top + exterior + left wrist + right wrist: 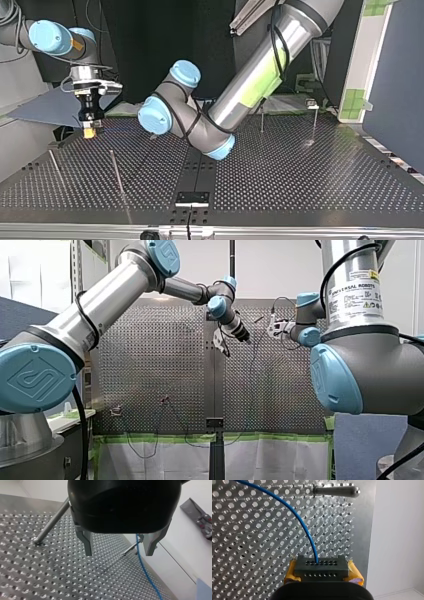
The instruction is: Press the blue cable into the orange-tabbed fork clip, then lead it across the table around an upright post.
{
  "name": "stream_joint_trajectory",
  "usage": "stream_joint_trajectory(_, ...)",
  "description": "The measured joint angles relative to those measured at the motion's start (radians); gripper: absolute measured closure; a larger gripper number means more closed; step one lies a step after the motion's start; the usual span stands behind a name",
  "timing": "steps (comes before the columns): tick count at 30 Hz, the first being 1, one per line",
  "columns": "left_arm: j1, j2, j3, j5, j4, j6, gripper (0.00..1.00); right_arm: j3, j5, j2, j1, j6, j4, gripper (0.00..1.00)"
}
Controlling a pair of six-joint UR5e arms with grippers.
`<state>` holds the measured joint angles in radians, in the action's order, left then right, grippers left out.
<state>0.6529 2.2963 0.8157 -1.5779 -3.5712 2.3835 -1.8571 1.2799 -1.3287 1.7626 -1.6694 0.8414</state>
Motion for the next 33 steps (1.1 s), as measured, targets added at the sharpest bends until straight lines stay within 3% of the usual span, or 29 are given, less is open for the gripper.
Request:
stream_joint_trajectory(8,-0.013,0.011,-0.004,0.021,0.03,0.04,0.0,0.0,-0.002,-0.001,0.004,0.0,0.0,1.0)
stream_joint_trajectory(21,-0.013,0.073,-0.025,0.038,0.067,0.061,0.0,0.0,-0.006,-0.002,0.004,-0.004,0.005,1.0)
stream_joint_trajectory(33,0.002,0.074,-0.029,0.098,0.15,0.154,0.0,0.0,-0.025,-0.001,0.001,-0.007,0.009,1.0)
